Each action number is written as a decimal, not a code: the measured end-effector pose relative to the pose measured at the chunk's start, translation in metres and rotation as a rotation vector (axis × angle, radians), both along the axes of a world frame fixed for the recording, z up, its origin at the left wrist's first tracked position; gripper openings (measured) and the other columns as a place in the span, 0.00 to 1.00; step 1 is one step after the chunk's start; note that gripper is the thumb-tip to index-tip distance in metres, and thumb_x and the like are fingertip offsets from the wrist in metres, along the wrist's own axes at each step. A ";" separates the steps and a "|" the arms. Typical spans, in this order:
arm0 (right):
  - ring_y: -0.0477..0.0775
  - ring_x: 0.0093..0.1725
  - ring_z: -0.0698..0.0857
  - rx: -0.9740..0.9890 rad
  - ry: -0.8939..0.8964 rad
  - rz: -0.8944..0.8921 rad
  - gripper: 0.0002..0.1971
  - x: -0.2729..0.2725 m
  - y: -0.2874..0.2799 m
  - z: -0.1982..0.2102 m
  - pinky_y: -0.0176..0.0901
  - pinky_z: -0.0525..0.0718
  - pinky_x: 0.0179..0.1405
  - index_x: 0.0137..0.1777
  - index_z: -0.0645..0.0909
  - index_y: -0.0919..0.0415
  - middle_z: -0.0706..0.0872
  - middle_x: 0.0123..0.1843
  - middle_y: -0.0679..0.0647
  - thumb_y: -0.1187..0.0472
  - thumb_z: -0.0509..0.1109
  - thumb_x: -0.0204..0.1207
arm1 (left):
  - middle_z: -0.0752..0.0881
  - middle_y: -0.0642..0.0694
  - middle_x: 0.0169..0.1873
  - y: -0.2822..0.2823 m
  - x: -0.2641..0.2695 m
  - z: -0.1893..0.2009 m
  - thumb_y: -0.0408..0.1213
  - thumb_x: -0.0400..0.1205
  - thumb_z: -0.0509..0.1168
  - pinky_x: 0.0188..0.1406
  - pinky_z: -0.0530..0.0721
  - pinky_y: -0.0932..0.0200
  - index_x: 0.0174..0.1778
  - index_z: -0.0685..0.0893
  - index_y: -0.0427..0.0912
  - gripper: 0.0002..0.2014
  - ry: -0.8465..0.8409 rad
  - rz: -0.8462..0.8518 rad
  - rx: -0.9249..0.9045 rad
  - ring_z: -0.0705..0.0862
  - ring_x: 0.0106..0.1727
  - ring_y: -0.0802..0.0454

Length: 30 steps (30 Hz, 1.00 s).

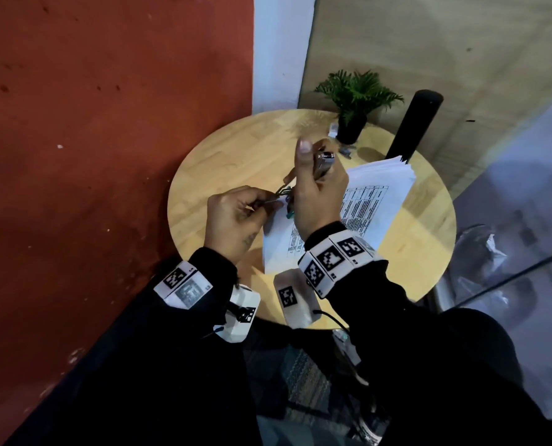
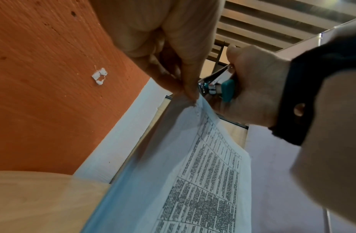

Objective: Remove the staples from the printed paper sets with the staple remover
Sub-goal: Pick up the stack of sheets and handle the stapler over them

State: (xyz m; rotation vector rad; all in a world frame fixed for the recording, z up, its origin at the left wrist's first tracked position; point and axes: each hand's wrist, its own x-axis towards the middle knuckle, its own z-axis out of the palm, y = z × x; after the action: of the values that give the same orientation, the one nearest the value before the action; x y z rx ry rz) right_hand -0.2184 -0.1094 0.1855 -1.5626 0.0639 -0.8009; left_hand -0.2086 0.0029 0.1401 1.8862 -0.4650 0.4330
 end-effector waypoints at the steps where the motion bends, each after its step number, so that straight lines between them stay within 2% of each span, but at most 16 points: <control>1: 0.69 0.26 0.76 -0.024 -0.005 0.008 0.27 0.000 0.000 -0.001 0.57 0.76 0.28 0.32 0.67 0.68 0.75 0.25 0.73 0.40 0.59 0.73 | 0.86 0.58 0.33 0.000 -0.001 0.000 0.25 0.73 0.72 0.35 0.78 0.72 0.40 0.91 0.36 0.04 0.003 0.011 0.001 0.83 0.34 0.67; 4: 0.54 0.25 0.71 -0.099 -0.031 0.008 0.19 0.003 0.001 -0.001 0.45 0.66 0.28 0.31 0.65 0.55 0.68 0.22 0.51 0.42 0.61 0.74 | 0.84 0.61 0.33 0.000 -0.003 0.002 0.25 0.73 0.71 0.36 0.79 0.72 0.41 0.91 0.37 0.06 0.008 0.020 0.004 0.82 0.34 0.71; 6: 0.48 0.26 0.66 -0.102 -0.059 -0.001 0.18 0.006 0.000 -0.003 0.38 0.62 0.31 0.33 0.67 0.56 0.64 0.24 0.45 0.43 0.61 0.75 | 0.85 0.59 0.33 -0.001 -0.005 0.004 0.26 0.72 0.70 0.36 0.80 0.69 0.41 0.91 0.36 0.05 0.001 0.021 0.004 0.82 0.34 0.72; 9: 0.47 0.26 0.66 -0.124 -0.078 -0.026 0.17 0.009 0.001 -0.005 0.39 0.63 0.32 0.33 0.66 0.55 0.64 0.25 0.43 0.44 0.61 0.75 | 0.85 0.55 0.33 -0.002 -0.006 0.005 0.28 0.72 0.70 0.36 0.80 0.68 0.39 0.91 0.34 0.05 -0.021 0.029 0.017 0.82 0.34 0.73; 12: 0.49 0.27 0.67 -0.187 -0.075 -0.030 0.16 0.011 0.003 -0.004 0.42 0.64 0.32 0.33 0.63 0.50 0.64 0.25 0.41 0.43 0.61 0.75 | 0.85 0.55 0.34 -0.003 -0.006 0.005 0.24 0.70 0.70 0.36 0.79 0.74 0.40 0.91 0.34 0.06 -0.017 0.028 0.027 0.82 0.34 0.74; 14: 0.48 0.27 0.67 -0.207 -0.080 -0.026 0.16 0.012 0.004 -0.003 0.40 0.64 0.32 0.33 0.64 0.52 0.64 0.24 0.41 0.44 0.60 0.75 | 0.85 0.55 0.34 -0.003 -0.006 0.005 0.21 0.69 0.69 0.36 0.77 0.77 0.40 0.90 0.33 0.07 -0.023 0.036 0.037 0.82 0.34 0.76; 17: 0.45 0.25 0.66 -0.218 -0.089 0.003 0.14 0.011 0.006 -0.002 0.38 0.64 0.32 0.32 0.61 0.46 0.63 0.23 0.41 0.44 0.60 0.74 | 0.84 0.55 0.34 -0.005 -0.007 0.006 0.20 0.69 0.69 0.34 0.72 0.82 0.38 0.90 0.31 0.07 -0.045 0.041 0.051 0.81 0.33 0.77; 21: 0.48 0.24 0.66 -0.226 -0.066 -0.010 0.17 0.011 0.002 -0.009 0.39 0.63 0.32 0.32 0.64 0.53 0.64 0.23 0.43 0.43 0.60 0.74 | 0.85 0.55 0.34 -0.004 -0.008 0.005 0.22 0.70 0.69 0.35 0.77 0.77 0.39 0.90 0.33 0.06 -0.038 0.044 0.036 0.82 0.34 0.74; 24: 0.50 0.25 0.66 -0.249 -0.082 -0.009 0.18 0.012 0.001 -0.010 0.39 0.63 0.31 0.33 0.66 0.57 0.63 0.22 0.42 0.44 0.61 0.75 | 0.84 0.57 0.34 -0.004 -0.009 0.004 0.19 0.70 0.69 0.35 0.75 0.79 0.39 0.90 0.32 0.08 -0.033 0.055 0.042 0.82 0.34 0.75; 27: 0.45 0.23 0.65 -0.246 -0.095 -0.010 0.18 0.012 0.001 -0.010 0.35 0.61 0.28 0.32 0.65 0.55 0.61 0.22 0.41 0.45 0.61 0.75 | 0.83 0.61 0.33 -0.005 -0.009 0.004 0.18 0.70 0.69 0.35 0.74 0.79 0.39 0.90 0.32 0.08 -0.026 0.051 0.050 0.82 0.34 0.75; 30: 0.45 0.23 0.66 -0.188 -0.063 -0.008 0.17 0.014 -0.004 -0.012 0.35 0.62 0.28 0.30 0.62 0.50 0.63 0.20 0.44 0.43 0.59 0.75 | 0.86 0.55 0.33 -0.005 -0.010 0.006 0.24 0.72 0.69 0.35 0.80 0.70 0.39 0.90 0.33 0.05 -0.030 0.056 0.016 0.85 0.36 0.65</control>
State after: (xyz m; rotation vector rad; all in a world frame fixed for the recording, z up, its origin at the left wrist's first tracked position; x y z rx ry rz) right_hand -0.2042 -0.1136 0.1733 -1.7134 -0.0526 -0.8816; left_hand -0.2188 -0.0020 0.1464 1.9143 -0.4378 0.4962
